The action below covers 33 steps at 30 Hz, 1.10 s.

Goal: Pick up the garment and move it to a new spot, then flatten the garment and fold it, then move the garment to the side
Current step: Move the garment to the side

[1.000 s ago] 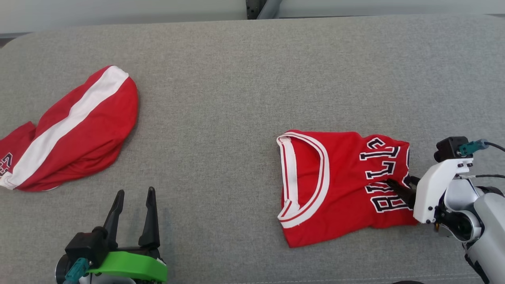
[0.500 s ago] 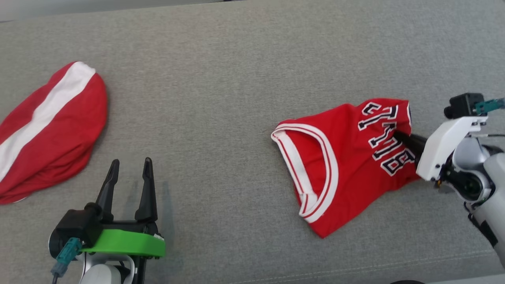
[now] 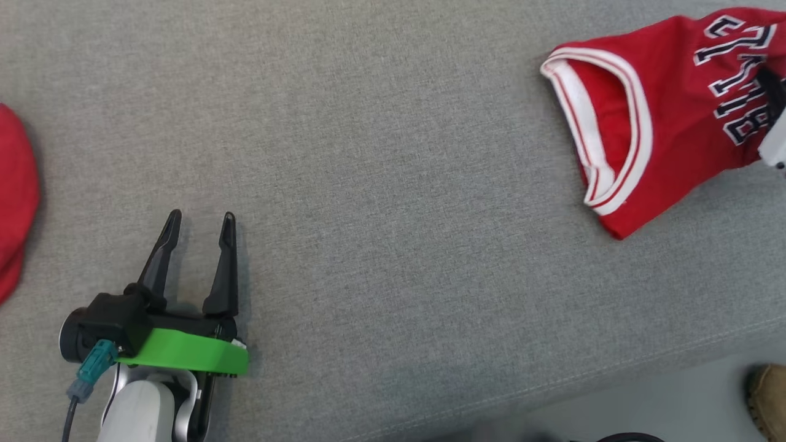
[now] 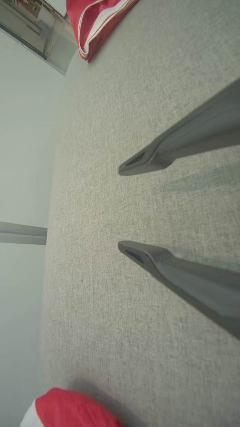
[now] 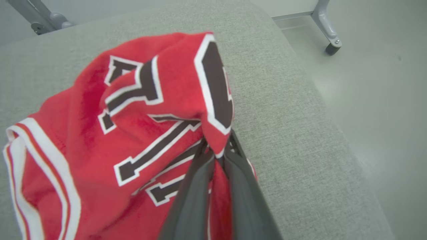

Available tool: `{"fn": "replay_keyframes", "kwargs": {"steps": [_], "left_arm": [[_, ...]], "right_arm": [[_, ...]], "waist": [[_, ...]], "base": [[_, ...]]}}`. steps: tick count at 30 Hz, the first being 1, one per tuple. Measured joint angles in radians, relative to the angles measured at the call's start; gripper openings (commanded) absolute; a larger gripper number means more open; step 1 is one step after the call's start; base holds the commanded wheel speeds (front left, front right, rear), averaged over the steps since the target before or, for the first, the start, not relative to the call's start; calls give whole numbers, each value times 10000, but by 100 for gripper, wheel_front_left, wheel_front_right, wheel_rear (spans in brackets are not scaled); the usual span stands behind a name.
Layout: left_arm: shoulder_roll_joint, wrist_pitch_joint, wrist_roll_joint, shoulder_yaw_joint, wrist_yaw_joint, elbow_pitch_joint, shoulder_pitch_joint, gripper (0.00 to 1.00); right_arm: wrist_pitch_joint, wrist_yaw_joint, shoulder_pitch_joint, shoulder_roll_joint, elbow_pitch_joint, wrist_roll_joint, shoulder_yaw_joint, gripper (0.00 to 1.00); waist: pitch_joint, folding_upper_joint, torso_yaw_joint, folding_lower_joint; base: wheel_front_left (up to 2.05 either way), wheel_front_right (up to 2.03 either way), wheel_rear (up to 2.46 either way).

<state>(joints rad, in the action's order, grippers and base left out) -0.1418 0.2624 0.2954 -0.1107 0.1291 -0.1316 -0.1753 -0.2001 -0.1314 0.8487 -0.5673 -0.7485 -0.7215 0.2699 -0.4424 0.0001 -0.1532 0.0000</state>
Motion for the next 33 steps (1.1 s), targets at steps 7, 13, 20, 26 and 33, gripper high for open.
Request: {"fn": "replay_keyframes", "kwargs": {"steps": [7, 13, 20, 26, 33], "left_arm": [[-52, 25, 56, 128, 2, 173, -1, 100], [15, 23, 54, 301, 2, 144, 35, 100], [257, 17, 21, 443, 2, 35, 405, 100], [426, 17, -21, 696, 2, -17, 732, 100], [583, 17, -59, 963, 2, -203, 1105, 100]], "right_arm": [[1710, 0, 1388, -75, -2082, 1893, -1559, 100], [2592, 0, 1548, 209, -2665, 3262, -1534, 100], [4295, -2, 732, 295, -1361, 3643, -1260, 100], [4604, -2, -1394, 12, 978, 3864, -2094, 100], [4627, 0, -5253, 1889, 4972, 5242, -4270, 100]], "waist": [[-801, 0, 4, 0], [-668, 0, 46, 0], [-7, 0, 85, 0], [867, 0, 290, 0], [1809, 0, 715, 0]], "base": [[0, 0, 0], [0, 0, 0], [0, 0, 0], [0, 0, 0], [0, 0, 0]]}}
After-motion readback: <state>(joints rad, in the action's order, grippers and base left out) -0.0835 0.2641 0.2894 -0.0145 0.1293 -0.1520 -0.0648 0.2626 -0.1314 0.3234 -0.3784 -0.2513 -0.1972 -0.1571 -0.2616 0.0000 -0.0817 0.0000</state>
